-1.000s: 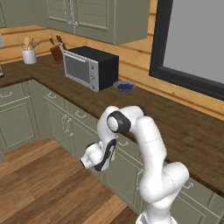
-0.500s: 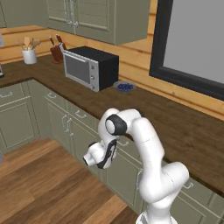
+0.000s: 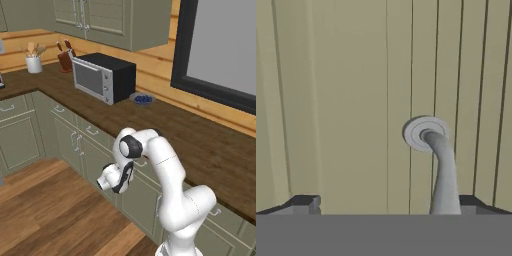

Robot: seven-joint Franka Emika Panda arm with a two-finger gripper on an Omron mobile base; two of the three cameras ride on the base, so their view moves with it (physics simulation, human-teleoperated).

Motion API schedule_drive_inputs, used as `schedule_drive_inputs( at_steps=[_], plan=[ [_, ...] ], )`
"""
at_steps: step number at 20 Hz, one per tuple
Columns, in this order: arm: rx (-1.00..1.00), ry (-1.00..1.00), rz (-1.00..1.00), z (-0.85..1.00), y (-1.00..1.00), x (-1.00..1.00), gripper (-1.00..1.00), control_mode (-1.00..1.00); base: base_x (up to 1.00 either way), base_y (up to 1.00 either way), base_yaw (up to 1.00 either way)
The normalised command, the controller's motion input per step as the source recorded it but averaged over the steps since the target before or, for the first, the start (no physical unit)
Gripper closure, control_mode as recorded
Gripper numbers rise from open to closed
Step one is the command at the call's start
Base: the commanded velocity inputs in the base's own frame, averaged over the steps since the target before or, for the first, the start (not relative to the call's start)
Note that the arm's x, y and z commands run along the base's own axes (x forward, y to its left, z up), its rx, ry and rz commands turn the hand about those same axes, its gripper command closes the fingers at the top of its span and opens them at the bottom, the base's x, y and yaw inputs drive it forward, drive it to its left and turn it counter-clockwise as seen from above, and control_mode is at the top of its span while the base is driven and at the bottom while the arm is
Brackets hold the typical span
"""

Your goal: Take a straw from the drawer in front and place it inside the glass cup on the dining counter.

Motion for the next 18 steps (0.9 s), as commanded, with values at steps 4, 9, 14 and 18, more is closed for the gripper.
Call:
schedule_drive_inputs(
  at_steps=[4,9,14,18],
  plan=[
    [0.03,-0.02,0.01,0.0,-0.06,-0.01,1.0,-1.0,0.0,0.0,0.0],
    [0.05,-0.03,0.03,0.0,0.0,-0.14,1.0,-1.0,0.0,0.0,0.0],
    [0.04,-0.04,0.02,0.0,0.04,-0.37,1.0,-1.0,0.0,0.0,0.0],
    [0.04,-0.03,0.01,0.0,0.19,-0.56,1.0,-1.0,0.0,0.0,0.0]
  ],
)
